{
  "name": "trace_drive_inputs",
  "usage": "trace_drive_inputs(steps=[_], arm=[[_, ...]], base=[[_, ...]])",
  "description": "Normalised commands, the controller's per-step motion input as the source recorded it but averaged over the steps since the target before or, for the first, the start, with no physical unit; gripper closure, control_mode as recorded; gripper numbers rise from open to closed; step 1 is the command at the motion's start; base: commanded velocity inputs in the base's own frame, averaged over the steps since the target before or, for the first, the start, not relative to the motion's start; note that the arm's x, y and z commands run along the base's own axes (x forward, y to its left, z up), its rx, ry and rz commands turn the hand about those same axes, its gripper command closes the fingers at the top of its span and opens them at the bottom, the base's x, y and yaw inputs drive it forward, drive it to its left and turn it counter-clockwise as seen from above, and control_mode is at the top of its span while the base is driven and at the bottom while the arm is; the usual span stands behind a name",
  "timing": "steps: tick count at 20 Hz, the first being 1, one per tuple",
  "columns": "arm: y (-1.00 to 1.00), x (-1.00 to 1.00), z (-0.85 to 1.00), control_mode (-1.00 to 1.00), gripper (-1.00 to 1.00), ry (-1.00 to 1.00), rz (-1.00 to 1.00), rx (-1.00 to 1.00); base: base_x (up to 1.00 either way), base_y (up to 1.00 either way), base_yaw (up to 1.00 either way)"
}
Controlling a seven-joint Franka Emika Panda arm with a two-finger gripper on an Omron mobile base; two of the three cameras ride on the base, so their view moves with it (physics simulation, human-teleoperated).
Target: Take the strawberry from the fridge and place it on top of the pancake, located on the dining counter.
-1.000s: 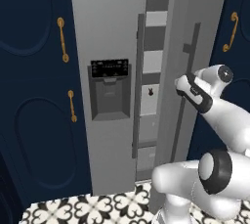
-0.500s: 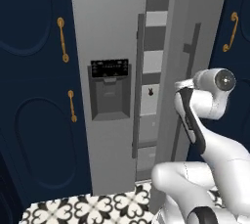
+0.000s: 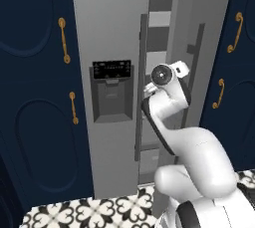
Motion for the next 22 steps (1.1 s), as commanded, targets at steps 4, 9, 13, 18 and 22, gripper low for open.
trace_drive_inputs(steps=[4,9,13,18,22], arm=[[0.37,0.94,0.00,-1.00,-1.00,0.09,-0.04,-0.19],[0.00,1.00,-0.06,-1.00,-1.00,0.20,-0.08,-0.21],[-0.08,0.89,-0.15,-1.00,-1.00,0.16,-0.06,-0.17],[-0.33,0.57,-0.22,-1.00,-1.00,0.08,-0.03,-0.11],[-0.51,0.14,-0.19,-1.00,-1.00,0.00,-0.09,-0.06]], base=[[0.00,0.00,0.00],[0.00,0.00,0.00],[0.00,0.00,0.00],[0.00,0.00,0.00],[0.00,0.00,0.00]])
